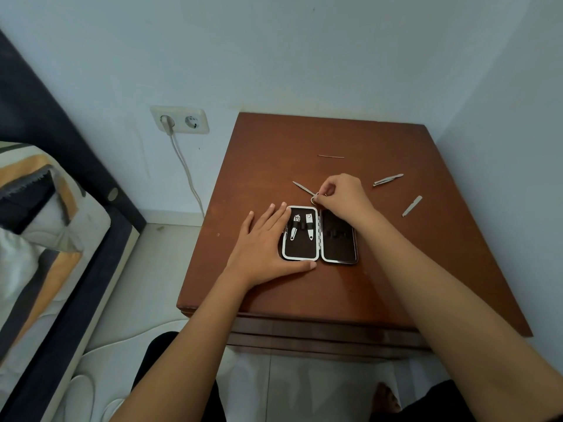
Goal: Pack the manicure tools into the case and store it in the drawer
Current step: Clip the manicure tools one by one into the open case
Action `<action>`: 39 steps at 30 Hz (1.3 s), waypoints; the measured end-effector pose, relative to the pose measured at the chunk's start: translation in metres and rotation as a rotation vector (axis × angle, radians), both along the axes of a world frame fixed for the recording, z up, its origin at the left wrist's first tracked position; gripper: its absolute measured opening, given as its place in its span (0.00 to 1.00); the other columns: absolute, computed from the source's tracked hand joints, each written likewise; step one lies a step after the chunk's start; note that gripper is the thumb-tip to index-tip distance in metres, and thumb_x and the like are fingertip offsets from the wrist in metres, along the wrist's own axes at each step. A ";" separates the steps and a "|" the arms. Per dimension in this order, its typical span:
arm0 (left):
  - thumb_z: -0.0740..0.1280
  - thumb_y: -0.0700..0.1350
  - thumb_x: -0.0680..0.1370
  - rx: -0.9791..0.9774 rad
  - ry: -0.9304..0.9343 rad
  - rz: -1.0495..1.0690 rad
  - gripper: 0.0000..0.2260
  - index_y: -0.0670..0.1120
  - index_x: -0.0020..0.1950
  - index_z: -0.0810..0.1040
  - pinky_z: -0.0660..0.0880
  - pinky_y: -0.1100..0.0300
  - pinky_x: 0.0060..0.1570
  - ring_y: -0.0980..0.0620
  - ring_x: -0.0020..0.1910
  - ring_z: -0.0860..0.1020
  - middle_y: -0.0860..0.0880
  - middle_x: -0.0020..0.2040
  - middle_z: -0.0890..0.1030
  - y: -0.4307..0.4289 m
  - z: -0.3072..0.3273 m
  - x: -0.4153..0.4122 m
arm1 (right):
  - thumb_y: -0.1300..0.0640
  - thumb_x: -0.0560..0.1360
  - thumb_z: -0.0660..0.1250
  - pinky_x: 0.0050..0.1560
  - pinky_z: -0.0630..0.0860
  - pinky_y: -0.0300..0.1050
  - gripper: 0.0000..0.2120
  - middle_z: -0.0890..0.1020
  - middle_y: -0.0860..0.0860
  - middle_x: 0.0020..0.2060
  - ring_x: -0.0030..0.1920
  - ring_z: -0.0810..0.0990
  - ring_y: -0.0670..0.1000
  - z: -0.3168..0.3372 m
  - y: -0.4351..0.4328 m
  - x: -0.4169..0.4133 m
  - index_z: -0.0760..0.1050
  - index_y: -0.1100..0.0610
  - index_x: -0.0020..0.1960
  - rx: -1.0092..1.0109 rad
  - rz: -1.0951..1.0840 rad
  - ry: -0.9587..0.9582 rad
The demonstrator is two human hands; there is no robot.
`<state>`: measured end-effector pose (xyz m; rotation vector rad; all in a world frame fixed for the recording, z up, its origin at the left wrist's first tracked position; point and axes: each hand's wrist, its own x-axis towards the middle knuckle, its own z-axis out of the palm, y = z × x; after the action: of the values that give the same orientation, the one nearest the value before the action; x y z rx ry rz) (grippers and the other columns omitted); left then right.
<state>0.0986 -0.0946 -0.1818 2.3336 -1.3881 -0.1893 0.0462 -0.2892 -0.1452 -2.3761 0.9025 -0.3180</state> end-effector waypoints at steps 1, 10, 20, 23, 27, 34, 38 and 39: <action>0.58 0.75 0.62 -0.022 0.006 -0.004 0.49 0.51 0.77 0.52 0.40 0.50 0.74 0.61 0.76 0.46 0.57 0.78 0.51 0.000 0.001 0.000 | 0.56 0.69 0.72 0.41 0.68 0.42 0.06 0.78 0.52 0.38 0.42 0.76 0.50 0.001 0.000 0.001 0.80 0.59 0.39 0.010 -0.023 0.003; 0.59 0.75 0.63 -0.036 0.011 -0.031 0.47 0.52 0.76 0.55 0.39 0.50 0.74 0.63 0.75 0.48 0.59 0.77 0.55 0.002 -0.005 -0.008 | 0.57 0.76 0.63 0.55 0.73 0.52 0.10 0.78 0.61 0.49 0.54 0.75 0.60 -0.003 0.008 -0.009 0.78 0.62 0.42 -0.046 -0.020 0.048; 0.53 0.77 0.65 0.062 0.014 0.017 0.48 0.49 0.77 0.51 0.39 0.50 0.73 0.59 0.76 0.47 0.55 0.78 0.52 -0.006 -0.024 -0.002 | 0.54 0.76 0.60 0.53 0.69 0.51 0.10 0.79 0.57 0.46 0.54 0.74 0.58 -0.012 0.053 -0.046 0.75 0.56 0.39 -0.069 0.034 0.117; 0.52 0.73 0.70 0.107 0.051 -0.015 0.43 0.50 0.78 0.49 0.38 0.51 0.73 0.59 0.76 0.45 0.54 0.78 0.50 -0.003 -0.030 0.010 | 0.53 0.76 0.59 0.54 0.68 0.51 0.09 0.79 0.56 0.47 0.54 0.74 0.58 -0.019 0.069 -0.054 0.75 0.56 0.42 -0.084 0.036 0.136; 0.50 0.67 0.73 0.158 0.103 -0.050 0.37 0.50 0.77 0.48 0.38 0.53 0.73 0.58 0.76 0.44 0.54 0.78 0.49 0.005 -0.035 0.023 | 0.52 0.76 0.58 0.53 0.68 0.52 0.13 0.79 0.55 0.49 0.54 0.74 0.57 -0.035 0.090 -0.054 0.77 0.58 0.47 -0.160 0.009 0.208; 0.53 0.60 0.80 0.185 0.080 -0.020 0.30 0.51 0.77 0.46 0.37 0.54 0.73 0.58 0.76 0.43 0.54 0.78 0.47 0.005 -0.040 0.033 | 0.53 0.77 0.56 0.55 0.68 0.53 0.14 0.78 0.56 0.52 0.56 0.73 0.58 -0.044 0.098 -0.037 0.75 0.61 0.52 -0.198 -0.049 0.263; 0.52 0.59 0.80 0.201 0.063 -0.023 0.30 0.51 0.77 0.46 0.38 0.54 0.73 0.57 0.76 0.43 0.54 0.78 0.47 0.006 -0.036 0.034 | 0.52 0.77 0.57 0.56 0.68 0.53 0.14 0.78 0.56 0.53 0.57 0.73 0.58 -0.042 0.098 -0.031 0.76 0.60 0.53 -0.221 -0.060 0.251; 0.52 0.59 0.80 0.204 0.060 -0.024 0.30 0.51 0.77 0.46 0.37 0.54 0.73 0.58 0.76 0.43 0.54 0.78 0.47 0.006 -0.035 0.033 | 0.52 0.77 0.58 0.56 0.69 0.53 0.13 0.78 0.56 0.52 0.57 0.73 0.57 -0.042 0.098 -0.031 0.76 0.60 0.52 -0.224 -0.056 0.226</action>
<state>0.1311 -0.0883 -0.2170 2.4531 -1.4267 -0.4226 0.0155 -0.1911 -0.1870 -2.6356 1.0874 -0.1817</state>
